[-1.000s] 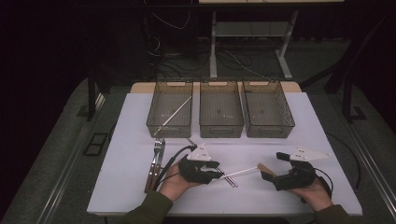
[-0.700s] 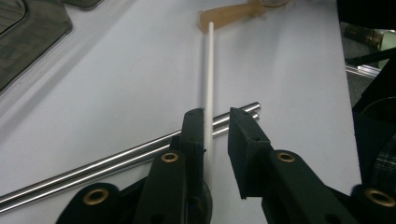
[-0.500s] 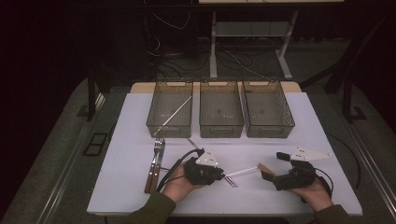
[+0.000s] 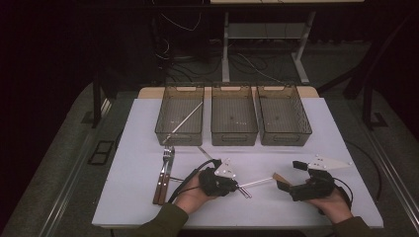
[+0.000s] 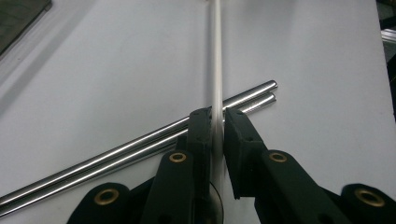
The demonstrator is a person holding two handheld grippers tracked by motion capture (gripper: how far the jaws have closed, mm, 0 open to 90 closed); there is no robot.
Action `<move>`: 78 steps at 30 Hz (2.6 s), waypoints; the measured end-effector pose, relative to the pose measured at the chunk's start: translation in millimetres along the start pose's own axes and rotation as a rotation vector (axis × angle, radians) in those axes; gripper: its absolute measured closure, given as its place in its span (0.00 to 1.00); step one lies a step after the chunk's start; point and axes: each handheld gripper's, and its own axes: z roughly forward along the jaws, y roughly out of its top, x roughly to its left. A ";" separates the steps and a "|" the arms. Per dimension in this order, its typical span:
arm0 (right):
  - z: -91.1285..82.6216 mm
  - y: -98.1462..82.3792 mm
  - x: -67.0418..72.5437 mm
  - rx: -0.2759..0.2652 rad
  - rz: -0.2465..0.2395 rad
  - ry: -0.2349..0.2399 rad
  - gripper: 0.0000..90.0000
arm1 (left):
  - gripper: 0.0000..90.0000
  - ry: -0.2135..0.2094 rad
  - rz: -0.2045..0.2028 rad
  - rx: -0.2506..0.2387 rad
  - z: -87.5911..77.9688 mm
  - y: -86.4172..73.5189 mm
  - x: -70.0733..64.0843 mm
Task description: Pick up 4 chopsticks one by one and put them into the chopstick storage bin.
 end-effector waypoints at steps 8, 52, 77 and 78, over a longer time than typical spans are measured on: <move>0.0 0.1 0.1 0.000 -0.002 0.001 0.01 | 0.89 -0.013 0.026 0.022 3.8 1.0 -4.0; -1.2 0.4 1.0 -0.014 -0.007 0.008 0.01 | 0.94 -0.043 -0.144 -0.052 -20.1 10.3 4.6; 0.0 -0.1 2.2 -0.002 -0.009 0.008 0.01 | 0.94 0.039 -0.231 -0.137 -74.1 -15.6 34.6; -0.1 -0.1 2.2 -0.002 -0.008 0.008 0.01 | 0.94 0.046 -0.239 -0.145 -76.4 -16.9 35.9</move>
